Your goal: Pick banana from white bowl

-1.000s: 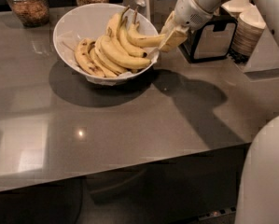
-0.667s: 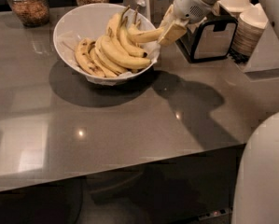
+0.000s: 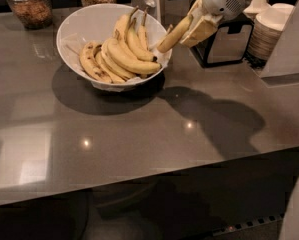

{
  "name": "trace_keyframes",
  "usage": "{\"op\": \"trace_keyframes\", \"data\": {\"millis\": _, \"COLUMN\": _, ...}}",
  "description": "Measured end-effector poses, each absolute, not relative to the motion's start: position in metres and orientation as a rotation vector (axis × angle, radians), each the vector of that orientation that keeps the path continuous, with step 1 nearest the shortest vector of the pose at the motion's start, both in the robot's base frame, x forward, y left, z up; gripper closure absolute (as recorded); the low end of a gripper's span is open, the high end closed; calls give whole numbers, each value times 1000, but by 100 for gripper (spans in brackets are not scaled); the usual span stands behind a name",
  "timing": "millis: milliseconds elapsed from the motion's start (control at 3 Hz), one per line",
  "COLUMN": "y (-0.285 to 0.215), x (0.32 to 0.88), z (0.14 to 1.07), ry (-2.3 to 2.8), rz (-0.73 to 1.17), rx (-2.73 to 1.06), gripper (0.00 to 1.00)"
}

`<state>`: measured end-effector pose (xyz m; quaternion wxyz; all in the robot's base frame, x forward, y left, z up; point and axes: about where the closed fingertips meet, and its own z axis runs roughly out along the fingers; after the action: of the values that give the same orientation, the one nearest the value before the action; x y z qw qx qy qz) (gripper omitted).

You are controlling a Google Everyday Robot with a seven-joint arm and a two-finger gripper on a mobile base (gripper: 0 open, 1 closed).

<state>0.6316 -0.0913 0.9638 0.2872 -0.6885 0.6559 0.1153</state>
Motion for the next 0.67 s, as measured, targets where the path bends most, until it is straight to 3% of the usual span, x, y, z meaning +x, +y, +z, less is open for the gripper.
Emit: {"op": "trace_keyframes", "data": {"millis": 667, "y": -115, "x": 564, "z": 982, "ry": 1670, "rz": 456, "rx": -1817, "gripper": 100}}
